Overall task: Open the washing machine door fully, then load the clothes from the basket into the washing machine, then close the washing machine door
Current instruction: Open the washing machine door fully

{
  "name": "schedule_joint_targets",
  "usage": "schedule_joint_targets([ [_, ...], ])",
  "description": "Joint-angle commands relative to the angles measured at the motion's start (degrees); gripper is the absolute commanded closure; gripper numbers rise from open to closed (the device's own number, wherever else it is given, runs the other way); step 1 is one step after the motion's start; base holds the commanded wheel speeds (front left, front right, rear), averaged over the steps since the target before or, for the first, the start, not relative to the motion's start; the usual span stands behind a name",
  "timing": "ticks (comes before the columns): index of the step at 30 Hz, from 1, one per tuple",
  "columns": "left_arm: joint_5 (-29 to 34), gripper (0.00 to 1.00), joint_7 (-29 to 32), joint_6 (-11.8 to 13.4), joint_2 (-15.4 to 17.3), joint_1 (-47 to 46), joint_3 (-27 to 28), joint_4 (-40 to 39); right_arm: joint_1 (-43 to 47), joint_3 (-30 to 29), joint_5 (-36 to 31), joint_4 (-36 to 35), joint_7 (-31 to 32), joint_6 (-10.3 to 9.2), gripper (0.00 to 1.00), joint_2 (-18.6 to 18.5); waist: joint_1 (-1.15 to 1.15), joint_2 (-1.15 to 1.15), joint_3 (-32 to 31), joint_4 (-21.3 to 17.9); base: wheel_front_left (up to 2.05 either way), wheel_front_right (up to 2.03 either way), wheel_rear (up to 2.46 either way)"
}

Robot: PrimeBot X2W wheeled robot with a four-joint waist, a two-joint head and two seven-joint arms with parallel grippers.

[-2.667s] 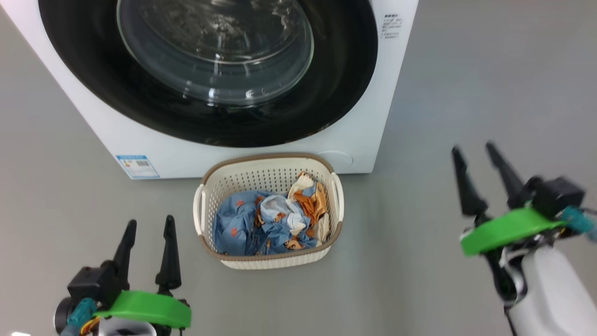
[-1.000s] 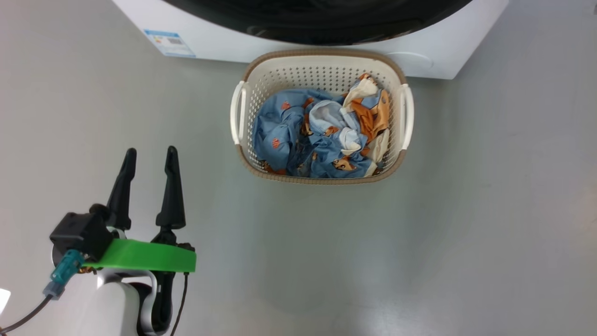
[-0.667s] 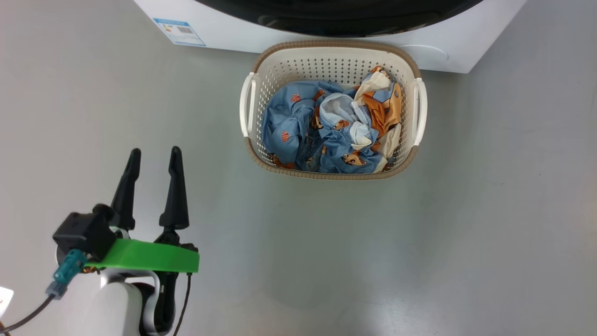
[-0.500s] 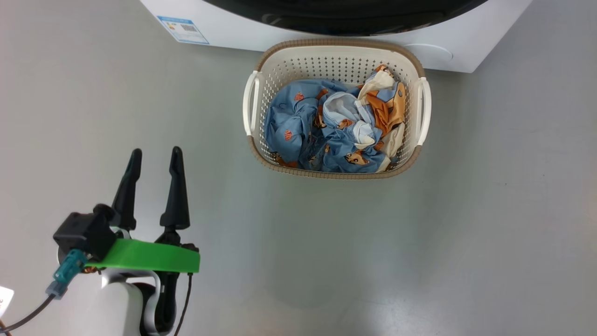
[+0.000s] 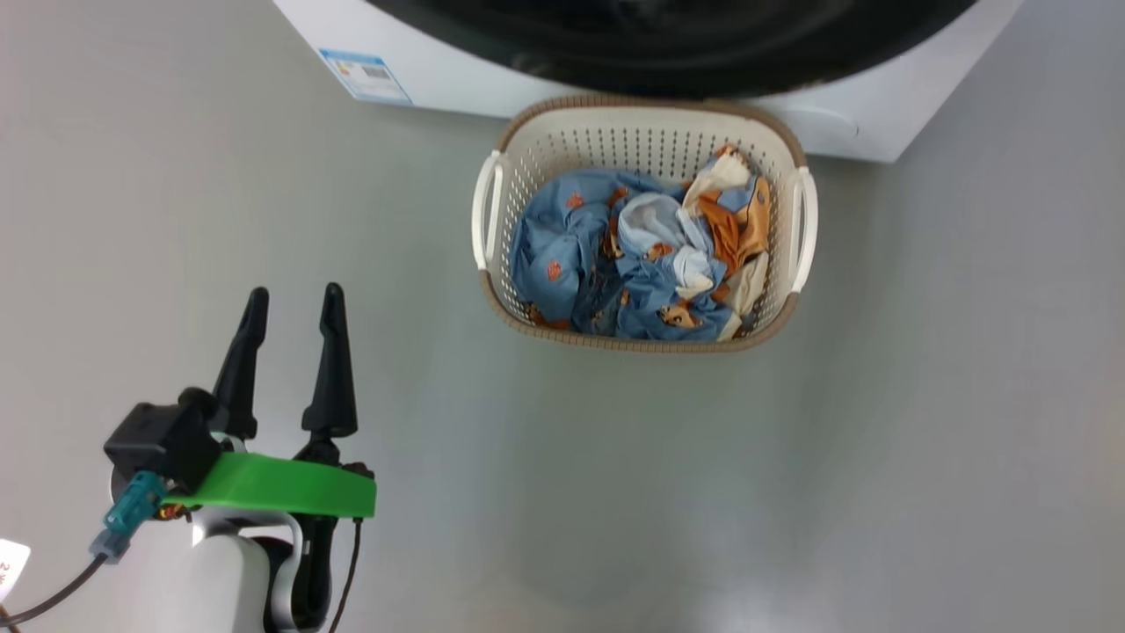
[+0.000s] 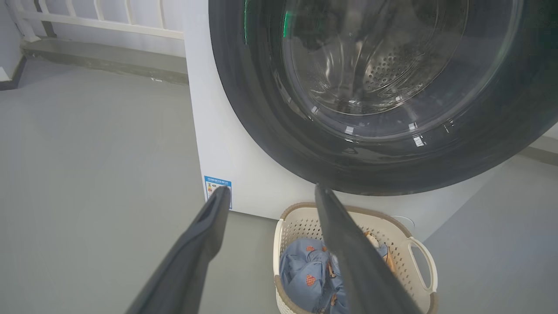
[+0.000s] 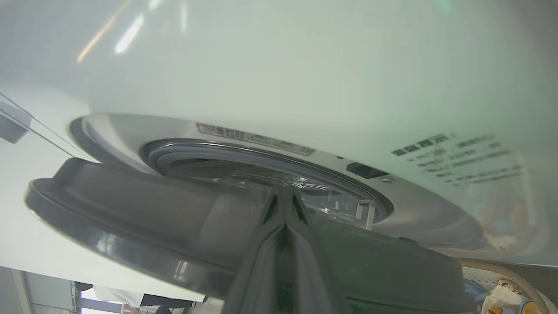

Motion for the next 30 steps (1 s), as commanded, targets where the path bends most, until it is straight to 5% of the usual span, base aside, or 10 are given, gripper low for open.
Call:
schedule_joint_targets([
  [1,0.3,0.0,-0.4,0.2,1.2,0.5,2.1,-0.9,1.8,0.8,0.7,-1.7,0.9,0.1,1.0,2.1,0.0,-0.01,-2.0,0.2,0.0,0.0,0.0],
  [30,3.3,0.0,-0.4,-0.5,1.2,9.3,5.5,2.4,30.1,1.8,7.8,-10.2,9.3,0.1,1.0,6.9,0.0,-0.01,-19.5,4.7,0.0,0.0,0.0],
])
